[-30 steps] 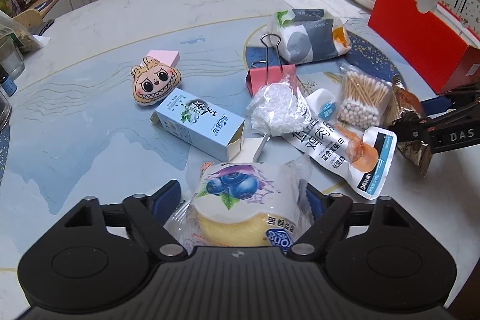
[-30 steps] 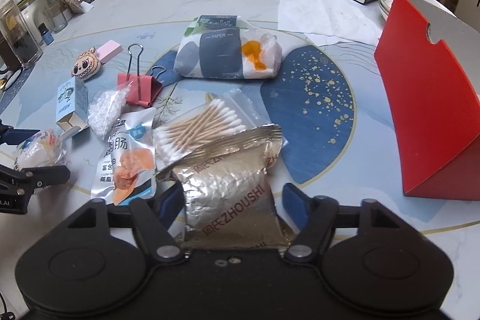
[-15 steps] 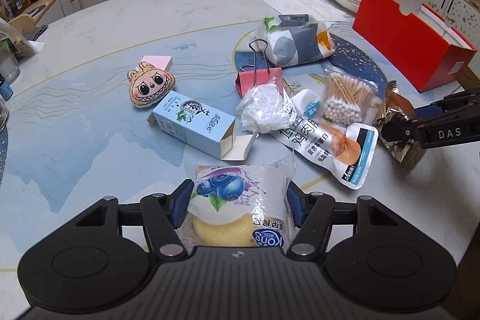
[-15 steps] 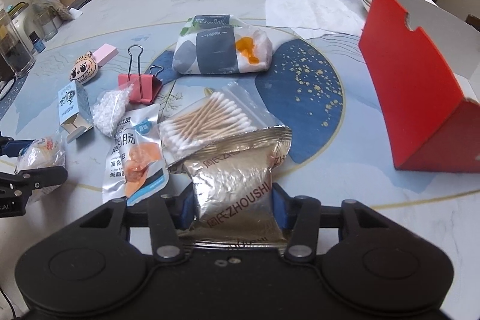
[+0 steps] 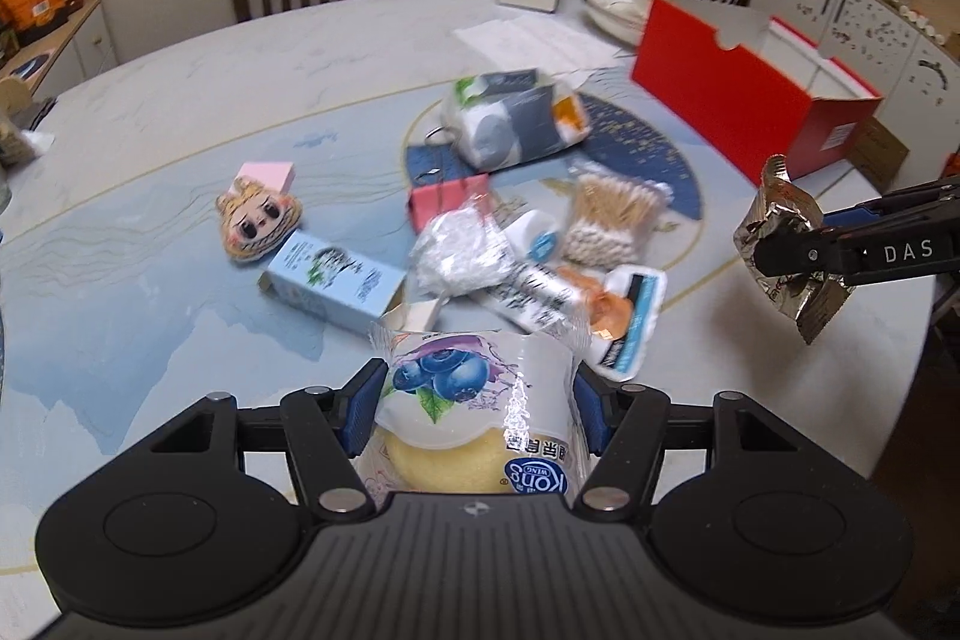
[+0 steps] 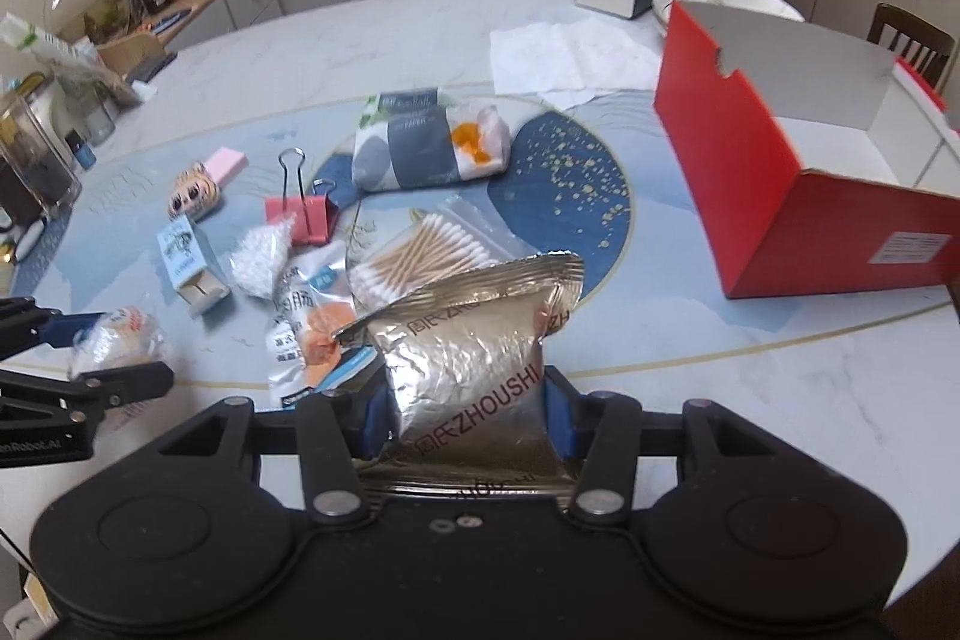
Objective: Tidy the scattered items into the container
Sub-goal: 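Grasp the blueberry bun with the left tool while the right tool grasps the foil bag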
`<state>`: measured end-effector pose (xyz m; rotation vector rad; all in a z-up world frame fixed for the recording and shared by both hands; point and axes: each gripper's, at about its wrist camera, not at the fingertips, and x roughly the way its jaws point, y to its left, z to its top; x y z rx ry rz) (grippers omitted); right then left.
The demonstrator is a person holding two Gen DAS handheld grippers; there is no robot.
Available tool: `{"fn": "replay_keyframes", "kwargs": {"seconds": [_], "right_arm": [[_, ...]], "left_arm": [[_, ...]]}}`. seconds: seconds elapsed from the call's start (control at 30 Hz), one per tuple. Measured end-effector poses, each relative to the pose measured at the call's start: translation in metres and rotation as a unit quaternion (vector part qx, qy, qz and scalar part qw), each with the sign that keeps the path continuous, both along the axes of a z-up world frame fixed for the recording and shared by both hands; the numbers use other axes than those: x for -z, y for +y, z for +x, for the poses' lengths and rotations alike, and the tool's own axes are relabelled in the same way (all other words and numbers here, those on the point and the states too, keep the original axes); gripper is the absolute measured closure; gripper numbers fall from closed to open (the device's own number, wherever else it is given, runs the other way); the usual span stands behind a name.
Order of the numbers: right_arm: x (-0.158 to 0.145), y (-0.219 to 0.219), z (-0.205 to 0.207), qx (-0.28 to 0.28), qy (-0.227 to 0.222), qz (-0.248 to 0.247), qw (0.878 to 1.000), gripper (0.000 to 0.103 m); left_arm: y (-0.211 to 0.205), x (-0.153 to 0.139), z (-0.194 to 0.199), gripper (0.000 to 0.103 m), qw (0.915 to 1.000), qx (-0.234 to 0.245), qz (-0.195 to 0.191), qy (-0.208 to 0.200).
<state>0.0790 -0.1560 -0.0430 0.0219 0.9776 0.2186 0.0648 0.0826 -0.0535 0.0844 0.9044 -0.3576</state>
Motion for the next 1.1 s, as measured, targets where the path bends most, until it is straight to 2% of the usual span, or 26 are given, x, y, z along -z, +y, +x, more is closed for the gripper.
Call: {"fn": "replay_keyframes", "kwargs": {"seconds": [0.23, 0.47, 0.83, 1.1], "right_arm": [[-0.031, -0.012, -0.010, -0.006, -0.014, 0.007, 1.000, 0.054], [-0.054, -0.044, -0.002, -0.018, -0.019, 0.017, 1.000, 0.054], [-0.072, -0.124, 0.050, -0.063, -0.027, 0.030, 0.997, 0.054], [-0.080, -0.187, 0.085, -0.059, -0.037, 0.034, 0.997, 0.054]], "left_arm": [[-0.021, -0.024, -0.004, 0.041, 0.9997, 0.018, -0.012, -0.015], [-0.061, -0.043, 0.004, 0.041, 0.9992, 0.023, -0.015, -0.029], [-0.159, -0.064, 0.045, 0.041, 0.9987, 0.005, -0.013, -0.049], [-0.229, -0.076, 0.081, 0.041, 0.9977, 0.026, -0.012, -0.061]]}}
